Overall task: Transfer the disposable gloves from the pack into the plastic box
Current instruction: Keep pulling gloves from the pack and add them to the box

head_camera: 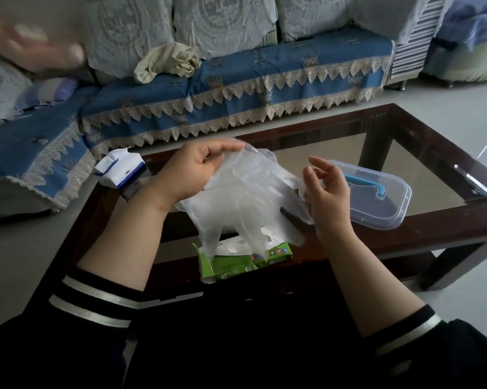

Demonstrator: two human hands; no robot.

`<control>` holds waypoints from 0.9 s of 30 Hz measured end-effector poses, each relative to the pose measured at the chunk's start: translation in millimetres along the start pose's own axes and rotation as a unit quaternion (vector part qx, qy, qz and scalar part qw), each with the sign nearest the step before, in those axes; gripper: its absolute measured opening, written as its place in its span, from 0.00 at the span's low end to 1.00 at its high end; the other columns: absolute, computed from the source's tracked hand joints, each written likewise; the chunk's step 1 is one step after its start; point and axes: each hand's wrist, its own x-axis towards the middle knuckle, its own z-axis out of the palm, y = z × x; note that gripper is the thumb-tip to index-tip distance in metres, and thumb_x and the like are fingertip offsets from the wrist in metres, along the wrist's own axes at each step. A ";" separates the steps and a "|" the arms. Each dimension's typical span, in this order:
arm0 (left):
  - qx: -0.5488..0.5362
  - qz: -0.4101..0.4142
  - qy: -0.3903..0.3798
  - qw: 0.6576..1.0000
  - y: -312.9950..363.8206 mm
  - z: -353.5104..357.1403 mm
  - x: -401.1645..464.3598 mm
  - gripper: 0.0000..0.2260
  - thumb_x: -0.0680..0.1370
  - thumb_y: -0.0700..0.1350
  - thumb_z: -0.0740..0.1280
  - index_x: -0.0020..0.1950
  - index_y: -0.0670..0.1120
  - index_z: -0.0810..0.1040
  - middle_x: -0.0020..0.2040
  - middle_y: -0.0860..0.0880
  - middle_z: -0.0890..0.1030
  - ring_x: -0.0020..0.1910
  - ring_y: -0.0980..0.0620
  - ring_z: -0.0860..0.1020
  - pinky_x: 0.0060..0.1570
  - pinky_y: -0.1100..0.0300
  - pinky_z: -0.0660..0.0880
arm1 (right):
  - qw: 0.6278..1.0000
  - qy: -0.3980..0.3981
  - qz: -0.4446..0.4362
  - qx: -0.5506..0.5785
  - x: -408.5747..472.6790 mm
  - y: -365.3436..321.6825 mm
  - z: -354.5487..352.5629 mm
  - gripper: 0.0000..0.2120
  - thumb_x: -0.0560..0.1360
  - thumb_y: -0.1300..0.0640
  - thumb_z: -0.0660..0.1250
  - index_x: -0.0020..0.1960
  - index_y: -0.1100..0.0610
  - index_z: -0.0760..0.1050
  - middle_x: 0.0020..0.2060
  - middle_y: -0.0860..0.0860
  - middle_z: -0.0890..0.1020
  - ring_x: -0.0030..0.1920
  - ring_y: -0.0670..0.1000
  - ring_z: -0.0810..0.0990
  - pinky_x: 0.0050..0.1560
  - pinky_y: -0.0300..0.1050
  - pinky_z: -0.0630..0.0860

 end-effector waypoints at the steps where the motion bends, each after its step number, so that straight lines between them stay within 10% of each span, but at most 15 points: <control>1: 0.002 -0.001 0.027 1.000 -4.3 -2.5 3.6 0.17 0.82 0.35 0.60 0.64 0.53 0.77 0.63 0.57 0.78 0.58 0.65 0.76 0.56 0.71 0.72 | 1.000 0.026 -0.011 -0.002 2.0 2.6 -0.6 0.05 0.78 0.54 0.66 0.53 0.46 0.75 0.49 0.57 0.77 0.39 0.49 0.75 0.40 0.43 0.76; 5: 0.022 -0.039 0.129 0.991 -34.6 -7.3 21.0 0.17 0.83 0.36 0.57 0.68 0.50 0.75 0.67 0.53 0.75 0.55 0.56 0.76 0.53 0.70 0.74 | 0.996 0.088 -0.025 -0.013 3.6 9.6 -0.7 0.03 0.79 0.48 0.61 0.52 0.45 0.72 0.51 0.60 0.78 0.45 0.54 0.76 0.49 0.57 0.76; 10: 0.117 -0.164 0.156 0.967 -79.8 -2.1 47.3 0.17 0.84 0.38 0.53 0.71 0.43 0.72 0.70 0.44 0.73 0.67 0.47 0.73 0.62 0.57 0.70 | 0.997 0.067 -0.010 -0.045 2.9 11.6 6.3 0.11 0.82 0.50 0.56 0.57 0.55 0.72 0.43 0.51 0.77 0.41 0.50 0.75 0.44 0.48 0.74; 20: 0.278 -0.323 -0.004 0.905 -114.7 29.7 50.7 0.41 0.74 0.64 0.67 0.76 0.40 0.60 0.76 0.40 0.61 0.72 0.40 0.66 0.67 0.47 0.69 | 0.992 -0.028 0.018 -0.120 4.0 27.5 15.7 0.09 0.81 0.50 0.58 0.54 0.54 0.73 0.39 0.50 0.78 0.37 0.46 0.75 0.42 0.48 0.72; 27: 0.427 -0.334 -0.043 0.839 -107.6 36.9 48.4 0.34 0.77 0.66 0.60 0.74 0.45 0.64 0.74 0.39 0.60 0.72 0.38 0.61 0.63 0.46 0.71 | 0.969 -0.075 0.009 -0.236 -2.7 26.5 17.4 0.08 0.80 0.47 0.60 0.53 0.51 0.73 0.37 0.44 0.78 0.36 0.39 0.77 0.41 0.40 0.74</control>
